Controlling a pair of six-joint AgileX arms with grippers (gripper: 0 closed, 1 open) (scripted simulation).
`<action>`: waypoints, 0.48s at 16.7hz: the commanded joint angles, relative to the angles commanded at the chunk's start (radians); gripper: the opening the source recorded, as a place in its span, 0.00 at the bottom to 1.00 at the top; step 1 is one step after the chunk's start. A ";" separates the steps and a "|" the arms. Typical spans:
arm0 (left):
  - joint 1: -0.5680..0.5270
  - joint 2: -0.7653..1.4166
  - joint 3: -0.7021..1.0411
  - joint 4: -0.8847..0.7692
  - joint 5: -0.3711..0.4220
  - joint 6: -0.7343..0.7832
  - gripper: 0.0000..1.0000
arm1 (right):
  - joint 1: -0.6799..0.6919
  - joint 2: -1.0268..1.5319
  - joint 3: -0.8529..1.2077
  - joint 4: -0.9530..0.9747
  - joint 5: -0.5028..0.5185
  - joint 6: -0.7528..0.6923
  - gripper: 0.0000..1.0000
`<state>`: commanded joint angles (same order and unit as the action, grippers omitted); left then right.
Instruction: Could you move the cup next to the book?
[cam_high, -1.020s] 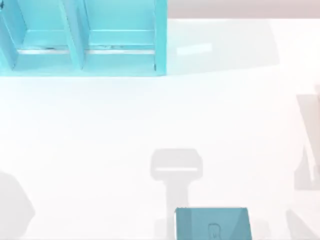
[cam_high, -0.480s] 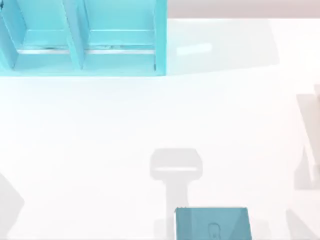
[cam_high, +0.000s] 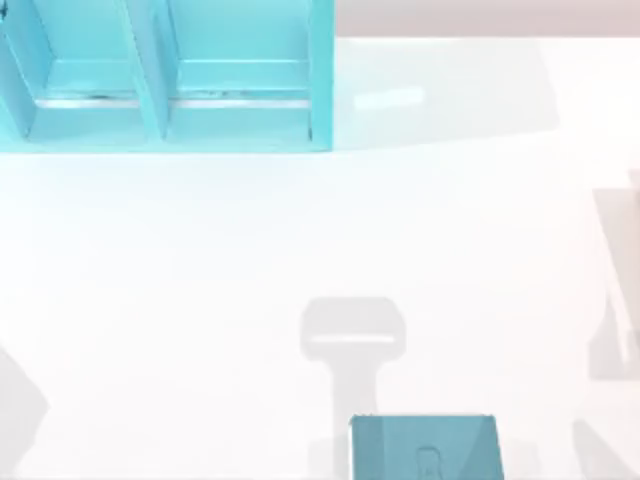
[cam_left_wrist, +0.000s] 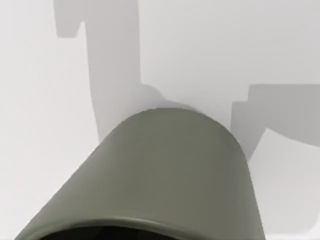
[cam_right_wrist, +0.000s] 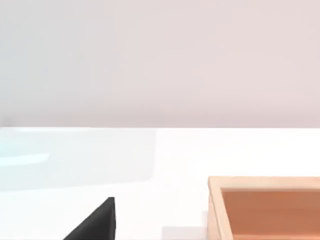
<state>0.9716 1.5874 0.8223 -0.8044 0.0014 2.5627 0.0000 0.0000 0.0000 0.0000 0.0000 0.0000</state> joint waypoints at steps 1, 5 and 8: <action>0.000 0.000 0.000 0.000 0.000 0.000 0.62 | 0.000 0.000 0.000 0.000 0.000 0.000 1.00; 0.000 0.000 0.000 0.000 0.000 0.000 0.32 | 0.000 0.000 0.000 0.000 0.000 0.000 1.00; 0.000 0.000 0.000 0.000 0.000 0.000 0.10 | 0.000 0.000 0.000 0.000 0.000 0.000 1.00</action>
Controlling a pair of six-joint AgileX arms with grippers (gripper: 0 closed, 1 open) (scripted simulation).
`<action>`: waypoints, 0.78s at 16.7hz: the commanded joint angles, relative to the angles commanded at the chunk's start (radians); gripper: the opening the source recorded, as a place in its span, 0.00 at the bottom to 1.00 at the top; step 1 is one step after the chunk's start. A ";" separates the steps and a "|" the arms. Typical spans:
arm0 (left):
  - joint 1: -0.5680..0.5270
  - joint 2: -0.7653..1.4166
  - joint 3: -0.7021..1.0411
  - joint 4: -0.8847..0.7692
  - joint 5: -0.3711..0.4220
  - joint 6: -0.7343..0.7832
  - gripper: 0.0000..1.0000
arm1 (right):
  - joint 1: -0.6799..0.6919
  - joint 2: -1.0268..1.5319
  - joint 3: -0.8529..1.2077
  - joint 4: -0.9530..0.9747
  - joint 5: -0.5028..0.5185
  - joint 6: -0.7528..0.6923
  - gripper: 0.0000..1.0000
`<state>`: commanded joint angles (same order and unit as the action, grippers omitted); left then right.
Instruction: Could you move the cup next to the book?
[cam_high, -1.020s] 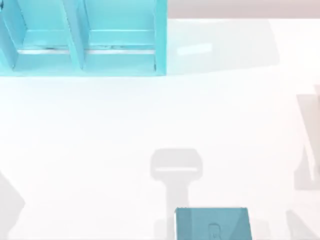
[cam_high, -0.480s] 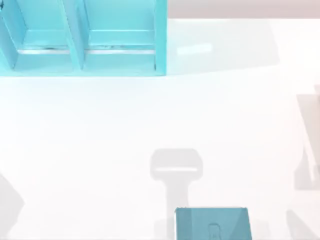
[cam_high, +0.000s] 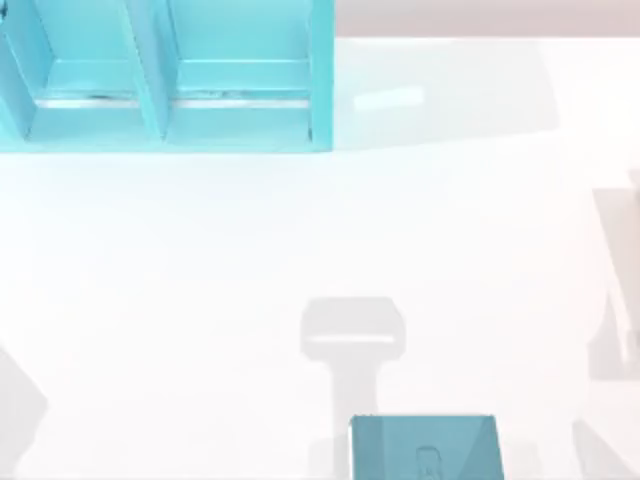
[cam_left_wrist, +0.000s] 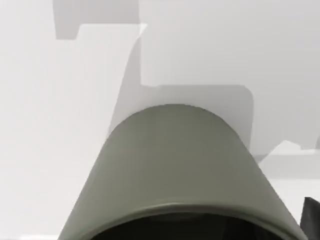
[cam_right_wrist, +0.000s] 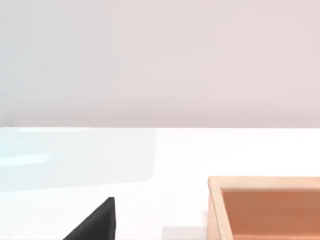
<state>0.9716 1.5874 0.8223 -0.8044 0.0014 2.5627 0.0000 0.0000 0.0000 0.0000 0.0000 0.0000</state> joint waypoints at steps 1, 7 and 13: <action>0.000 0.000 0.000 0.000 0.000 0.000 0.02 | 0.000 0.000 0.000 0.000 0.000 0.000 1.00; 0.000 0.000 0.000 0.000 0.000 0.000 0.00 | 0.000 0.000 0.000 0.000 0.000 0.000 1.00; 0.000 -0.018 0.031 -0.037 0.000 0.004 0.00 | 0.000 0.000 0.000 0.000 0.000 0.000 1.00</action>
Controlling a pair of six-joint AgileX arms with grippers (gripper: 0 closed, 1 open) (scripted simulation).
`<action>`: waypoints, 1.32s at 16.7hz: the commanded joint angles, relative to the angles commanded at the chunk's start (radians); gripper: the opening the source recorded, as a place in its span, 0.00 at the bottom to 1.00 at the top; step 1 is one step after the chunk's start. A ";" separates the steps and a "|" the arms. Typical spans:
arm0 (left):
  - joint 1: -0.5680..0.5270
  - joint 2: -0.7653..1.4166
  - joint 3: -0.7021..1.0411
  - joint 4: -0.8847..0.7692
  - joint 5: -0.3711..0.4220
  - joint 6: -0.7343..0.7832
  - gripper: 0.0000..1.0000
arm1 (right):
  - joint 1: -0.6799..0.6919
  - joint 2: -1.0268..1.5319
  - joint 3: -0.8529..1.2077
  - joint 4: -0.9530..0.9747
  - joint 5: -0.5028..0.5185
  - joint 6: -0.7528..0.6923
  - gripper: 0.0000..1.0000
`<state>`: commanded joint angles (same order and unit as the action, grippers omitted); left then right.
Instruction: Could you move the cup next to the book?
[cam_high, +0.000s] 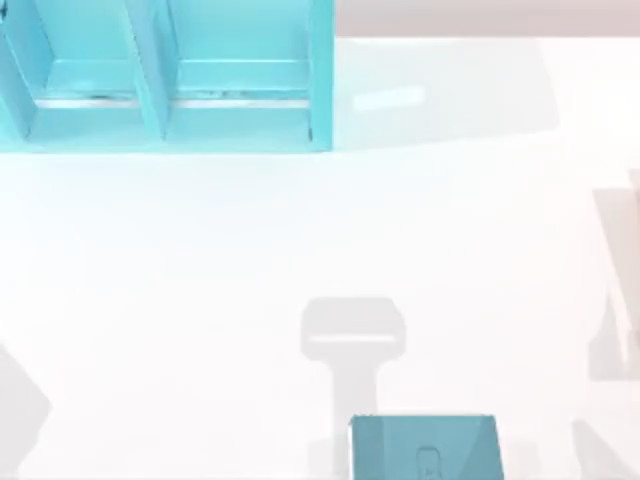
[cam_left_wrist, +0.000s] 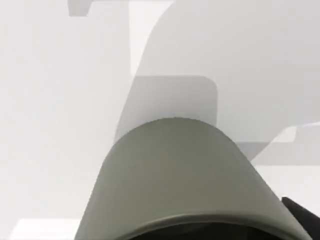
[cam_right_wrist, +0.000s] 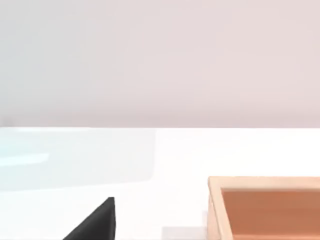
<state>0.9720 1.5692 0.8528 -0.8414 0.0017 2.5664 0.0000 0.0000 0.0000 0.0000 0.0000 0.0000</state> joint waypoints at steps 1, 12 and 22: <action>0.000 -0.009 0.016 -0.025 0.000 0.000 0.00 | 0.000 0.000 0.000 0.000 0.000 0.000 1.00; -0.002 -0.063 0.100 -0.179 0.000 -0.005 0.00 | 0.000 0.000 0.000 0.000 0.000 0.000 1.00; -0.337 0.001 0.261 -0.185 -0.045 -0.543 0.00 | 0.000 0.000 0.000 0.000 0.000 0.000 1.00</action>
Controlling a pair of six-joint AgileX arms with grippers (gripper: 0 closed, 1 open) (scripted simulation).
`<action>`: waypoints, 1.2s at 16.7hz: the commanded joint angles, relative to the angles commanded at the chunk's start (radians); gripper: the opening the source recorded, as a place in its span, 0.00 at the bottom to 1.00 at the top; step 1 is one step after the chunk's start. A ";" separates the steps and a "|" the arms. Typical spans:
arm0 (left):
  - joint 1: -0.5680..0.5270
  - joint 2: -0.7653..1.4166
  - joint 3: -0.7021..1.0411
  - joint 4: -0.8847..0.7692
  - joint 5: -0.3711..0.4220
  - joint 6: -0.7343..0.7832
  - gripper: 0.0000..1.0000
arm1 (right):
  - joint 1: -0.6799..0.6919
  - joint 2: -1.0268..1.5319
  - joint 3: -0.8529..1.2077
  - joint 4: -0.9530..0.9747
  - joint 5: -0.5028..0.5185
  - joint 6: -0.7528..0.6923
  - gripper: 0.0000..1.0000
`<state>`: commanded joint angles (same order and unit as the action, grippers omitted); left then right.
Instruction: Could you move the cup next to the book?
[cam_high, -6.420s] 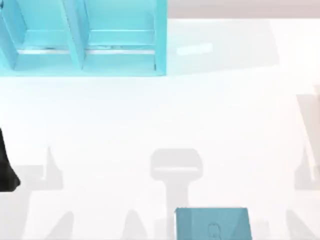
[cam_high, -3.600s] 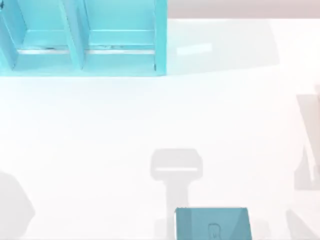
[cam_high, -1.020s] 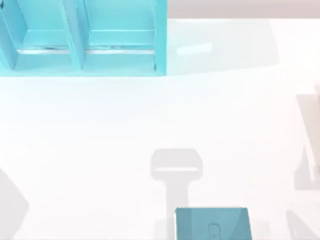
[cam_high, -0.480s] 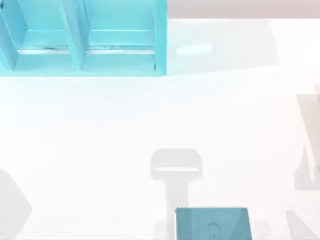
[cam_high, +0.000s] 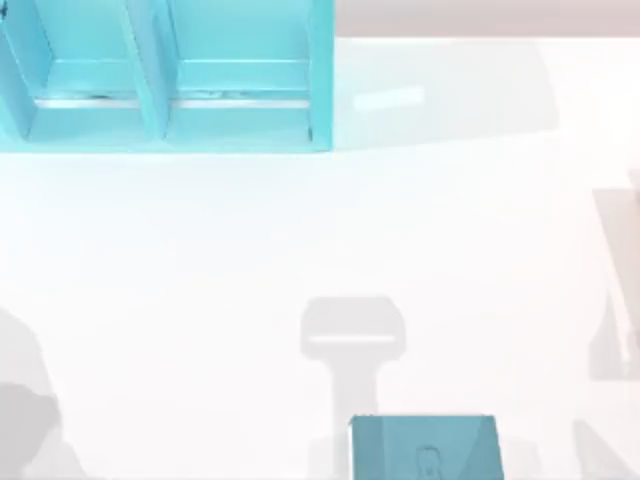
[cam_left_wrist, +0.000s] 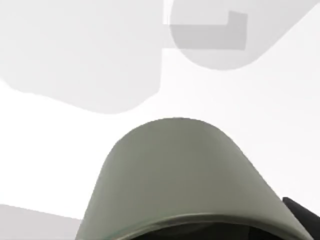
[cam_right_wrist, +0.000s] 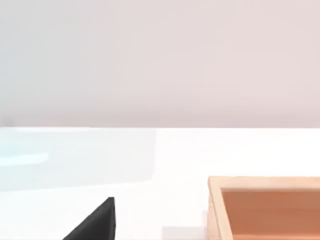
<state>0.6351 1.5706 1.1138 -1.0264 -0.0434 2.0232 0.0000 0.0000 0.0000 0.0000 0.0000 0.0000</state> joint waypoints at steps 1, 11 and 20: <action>-0.060 0.012 0.023 -0.004 -0.001 -0.103 0.00 | 0.000 0.000 0.000 0.000 0.000 0.000 1.00; -0.746 0.155 0.214 -0.095 0.080 -1.334 0.00 | 0.000 0.000 0.000 0.000 0.000 0.000 1.00; -1.294 0.225 0.326 -0.192 0.123 -2.416 0.00 | 0.000 0.000 0.000 0.000 0.000 0.000 1.00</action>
<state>-0.6589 1.7952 1.4394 -1.2187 0.0794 -0.3928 0.0000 0.0000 0.0000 0.0000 0.0000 0.0000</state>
